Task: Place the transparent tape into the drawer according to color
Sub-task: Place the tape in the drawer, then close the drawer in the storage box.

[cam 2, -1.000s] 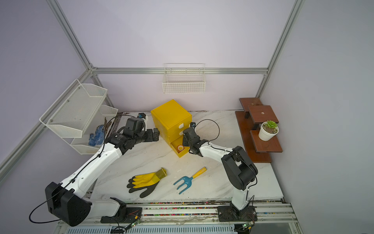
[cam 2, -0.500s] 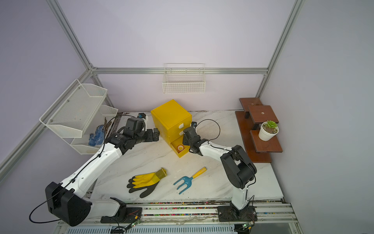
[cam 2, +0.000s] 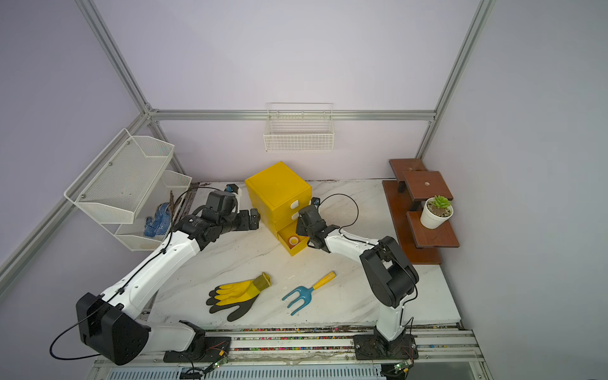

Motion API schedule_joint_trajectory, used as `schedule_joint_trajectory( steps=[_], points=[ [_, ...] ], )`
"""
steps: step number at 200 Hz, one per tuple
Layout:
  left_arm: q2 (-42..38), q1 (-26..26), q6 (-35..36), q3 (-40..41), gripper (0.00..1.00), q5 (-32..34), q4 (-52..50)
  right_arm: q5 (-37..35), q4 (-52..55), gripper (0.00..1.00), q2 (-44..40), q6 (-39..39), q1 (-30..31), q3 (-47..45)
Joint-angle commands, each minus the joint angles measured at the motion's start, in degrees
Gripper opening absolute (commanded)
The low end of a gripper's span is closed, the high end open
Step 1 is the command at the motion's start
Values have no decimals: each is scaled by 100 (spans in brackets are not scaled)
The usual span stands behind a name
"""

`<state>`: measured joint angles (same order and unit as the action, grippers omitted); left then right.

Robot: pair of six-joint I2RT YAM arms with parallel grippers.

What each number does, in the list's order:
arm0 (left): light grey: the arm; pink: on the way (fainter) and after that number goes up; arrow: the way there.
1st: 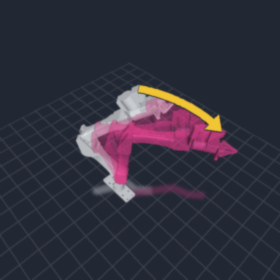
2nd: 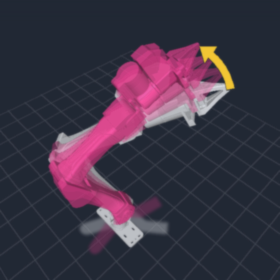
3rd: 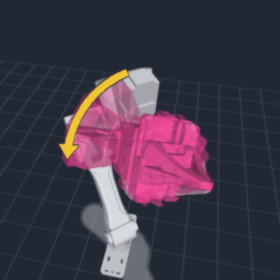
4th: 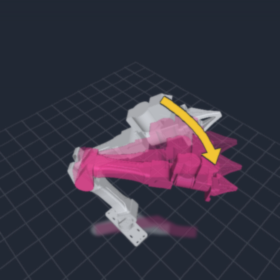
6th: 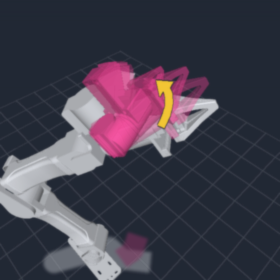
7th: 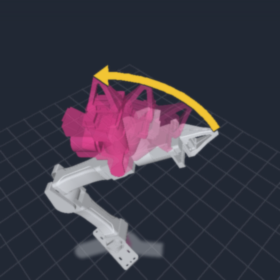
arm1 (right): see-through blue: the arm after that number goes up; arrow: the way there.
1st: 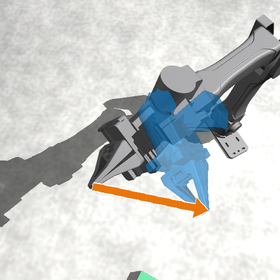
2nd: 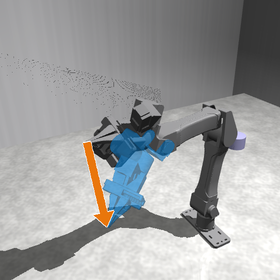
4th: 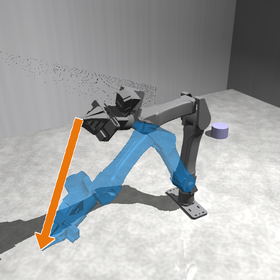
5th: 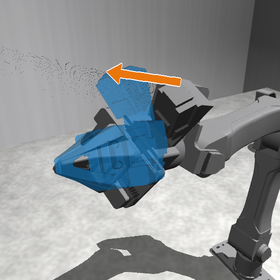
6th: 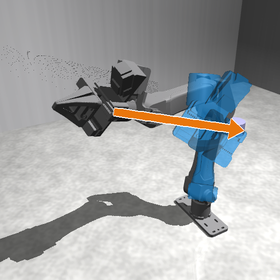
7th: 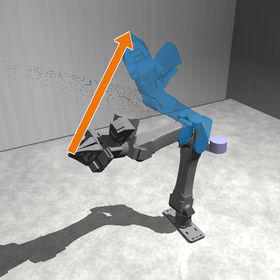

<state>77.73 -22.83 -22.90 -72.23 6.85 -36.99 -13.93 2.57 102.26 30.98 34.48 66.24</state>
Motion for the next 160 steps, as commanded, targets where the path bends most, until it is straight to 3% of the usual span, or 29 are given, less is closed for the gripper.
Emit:
schedule_joint_trajectory(
  steps=[1, 37, 85, 127, 160],
  points=[
    [-57, 37, 149, 33, 100, 133, 148, 121, -109, 63, -617, 91, -44, -313],
    [-15, 46, 28, -100, 100, 300, 97, 312, -268, 52, -1350, 145, -41, -914],
    [229, 51, -430, -696, 100, 17, 141, 302, -543, 42, -2087, 462, -59, -1859],
    [1066, 48, -563, -1454, 100, 237, 426, 457, -522, 33, -1837, 782, -177, -2221],
    [1767, 51, -502, -1801, 100, 463, 348, 910, -1090, 33, -1297, 870, -265, -2310]
  ],
)
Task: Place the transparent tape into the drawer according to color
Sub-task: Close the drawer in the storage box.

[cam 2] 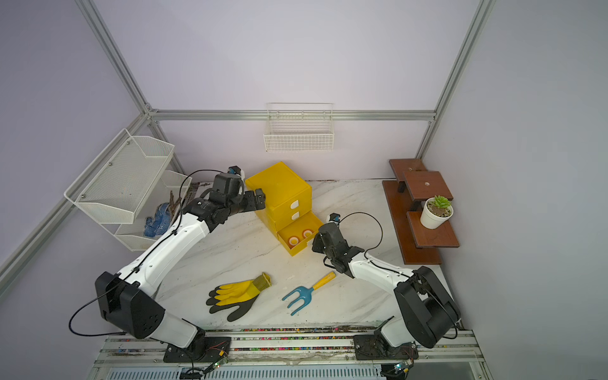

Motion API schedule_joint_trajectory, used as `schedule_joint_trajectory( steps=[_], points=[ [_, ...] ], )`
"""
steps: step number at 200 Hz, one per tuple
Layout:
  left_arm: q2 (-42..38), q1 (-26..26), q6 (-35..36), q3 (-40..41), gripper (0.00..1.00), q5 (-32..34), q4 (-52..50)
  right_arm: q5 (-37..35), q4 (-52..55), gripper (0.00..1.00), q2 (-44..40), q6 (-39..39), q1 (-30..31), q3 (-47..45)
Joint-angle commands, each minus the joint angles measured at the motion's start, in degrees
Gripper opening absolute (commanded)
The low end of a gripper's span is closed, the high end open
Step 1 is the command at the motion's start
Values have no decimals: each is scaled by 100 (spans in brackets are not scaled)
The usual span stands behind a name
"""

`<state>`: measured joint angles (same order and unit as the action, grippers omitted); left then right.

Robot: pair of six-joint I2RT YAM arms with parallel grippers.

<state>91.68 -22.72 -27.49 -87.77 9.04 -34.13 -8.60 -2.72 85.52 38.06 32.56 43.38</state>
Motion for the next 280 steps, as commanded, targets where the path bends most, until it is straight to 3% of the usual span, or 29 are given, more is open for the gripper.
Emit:
schedule_joint_trajectory(
  steps=[1, 55, 122, 191, 235, 280],
  points=[
    [379, 40, -40, -253, 100, 255, 54, 399, -584, 33, 417, 160, -73, -14],
    [597, 40, -3, -154, 100, 294, 12, 1087, -1053, 33, 1697, 4, -108, 995],
    [693, 33, 92, -76, 100, 210, 19, 1603, -2444, 33, 2428, 115, -188, 1446],
    [691, 40, 121, 74, 100, 184, 20, 1794, -2855, 33, 3087, 336, -196, 1949],
    [702, 40, 129, 62, 100, 158, 15, 1820, -2891, 34, 2866, 404, -197, 1752],
    [420, 40, 206, -91, 100, 214, 20, 1654, -2737, 53, 1873, 432, -197, 1005]
  ],
)
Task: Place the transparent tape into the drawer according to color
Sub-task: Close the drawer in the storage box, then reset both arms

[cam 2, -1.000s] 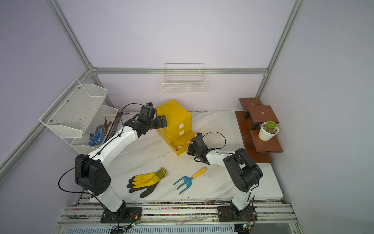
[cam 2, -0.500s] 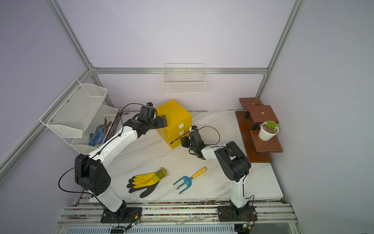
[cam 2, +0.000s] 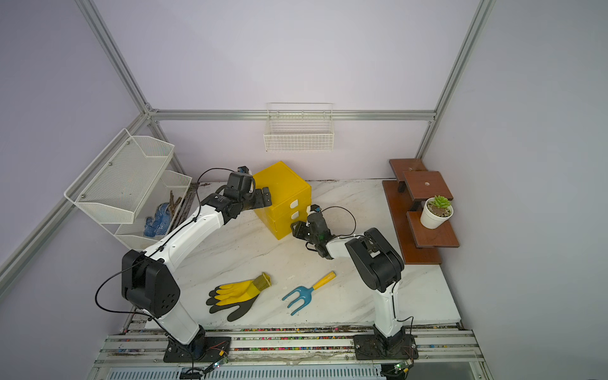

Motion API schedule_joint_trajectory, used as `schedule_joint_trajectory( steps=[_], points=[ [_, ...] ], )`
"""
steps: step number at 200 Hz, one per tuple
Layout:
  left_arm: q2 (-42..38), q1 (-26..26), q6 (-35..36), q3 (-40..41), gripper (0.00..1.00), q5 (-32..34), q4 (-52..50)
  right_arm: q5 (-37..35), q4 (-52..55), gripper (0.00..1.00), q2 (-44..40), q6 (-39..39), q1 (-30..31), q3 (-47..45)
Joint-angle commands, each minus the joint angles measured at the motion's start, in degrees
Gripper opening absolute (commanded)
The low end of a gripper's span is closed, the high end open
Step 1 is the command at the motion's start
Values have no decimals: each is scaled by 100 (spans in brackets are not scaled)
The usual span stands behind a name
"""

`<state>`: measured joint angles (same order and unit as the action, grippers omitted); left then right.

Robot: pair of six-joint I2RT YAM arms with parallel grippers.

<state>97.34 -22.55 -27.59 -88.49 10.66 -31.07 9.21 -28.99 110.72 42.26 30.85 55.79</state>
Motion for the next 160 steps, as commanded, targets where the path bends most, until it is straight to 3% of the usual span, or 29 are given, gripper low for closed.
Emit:
schedule_joint_trajectory(
  steps=[1, 62, 109, 113, 153, 156, 160],
  points=[
    [-159, 18, 218, -19, 100, 56, -286, -127, -90, 53, -678, 16, -26, -249],
    [-1024, 22, 372, 301, 100, 190, -101, -709, 357, 61, -2629, -217, -27, -1228],
    [-1595, 22, 561, 778, 100, 632, 97, -1100, 694, 65, -3621, -477, -22, -1582],
    [-1786, 18, 577, 851, 100, 697, 123, -1109, 674, 70, -3685, -496, -22, -1615],
    [-2333, 40, 762, 1496, 100, 1332, 488, -1443, 1120, 85, -4086, -758, -25, -1668],
    [-2356, 40, 802, 1538, 100, 1384, 524, -1477, 1150, 97, -4104, -781, -26, -1666],
    [-2401, 41, 857, 1602, 100, 1466, 588, -1506, 1166, 99, -4121, -808, -27, -1668]
  ],
)
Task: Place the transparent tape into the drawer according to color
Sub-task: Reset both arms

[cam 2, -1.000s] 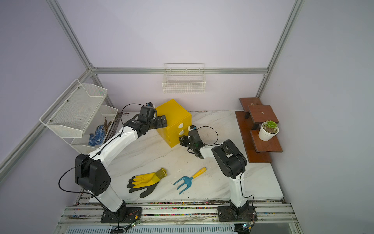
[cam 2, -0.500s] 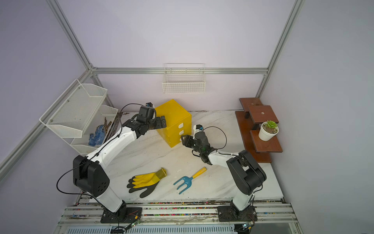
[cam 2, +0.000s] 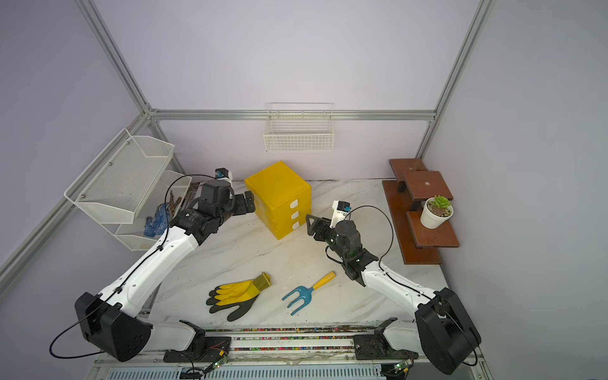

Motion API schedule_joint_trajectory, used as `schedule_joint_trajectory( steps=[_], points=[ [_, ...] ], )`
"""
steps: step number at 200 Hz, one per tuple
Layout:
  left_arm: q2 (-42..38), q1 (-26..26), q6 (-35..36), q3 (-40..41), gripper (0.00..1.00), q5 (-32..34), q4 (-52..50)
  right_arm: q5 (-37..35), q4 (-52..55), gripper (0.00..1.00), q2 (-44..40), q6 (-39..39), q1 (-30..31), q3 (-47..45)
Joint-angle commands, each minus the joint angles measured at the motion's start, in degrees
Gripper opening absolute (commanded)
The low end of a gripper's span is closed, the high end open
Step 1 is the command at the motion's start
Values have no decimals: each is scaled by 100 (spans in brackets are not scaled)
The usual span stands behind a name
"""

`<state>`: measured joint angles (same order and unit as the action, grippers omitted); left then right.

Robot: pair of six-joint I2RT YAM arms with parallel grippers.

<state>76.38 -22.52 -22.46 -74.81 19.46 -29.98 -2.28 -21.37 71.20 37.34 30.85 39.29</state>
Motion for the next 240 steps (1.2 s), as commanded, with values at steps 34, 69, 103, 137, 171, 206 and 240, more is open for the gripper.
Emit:
schedule_joint_trajectory(
  steps=[34, 69, 103, 137, 171, 206, 240],
  points=[
    [-527, 89, 988, 971, 100, 942, 1389, -770, 412, 99, -195, -409, -27, -79],
    [-254, 304, 1687, 1553, 100, 1178, 2407, -1341, 314, 99, -102, -312, -26, -118],
    [146, 869, 1505, 1829, 100, 882, 2735, -1655, 264, 99, 41, -329, -35, -105],
    [-2, 1448, 1727, 2727, 100, 896, 3961, -1889, 242, 100, 131, -350, -70, -123],
    [348, 1747, 1796, 3076, 100, 1258, 4090, -2077, 142, 100, 108, -458, -166, -171],
    [873, 1804, 2052, 3700, 100, 1210, 5256, -2179, 27, 100, 9, -462, -263, -293],
    [1012, 1830, 2096, 4318, 100, 769, 6454, -2153, 5, 100, 25, -481, -287, -351]
  ],
)
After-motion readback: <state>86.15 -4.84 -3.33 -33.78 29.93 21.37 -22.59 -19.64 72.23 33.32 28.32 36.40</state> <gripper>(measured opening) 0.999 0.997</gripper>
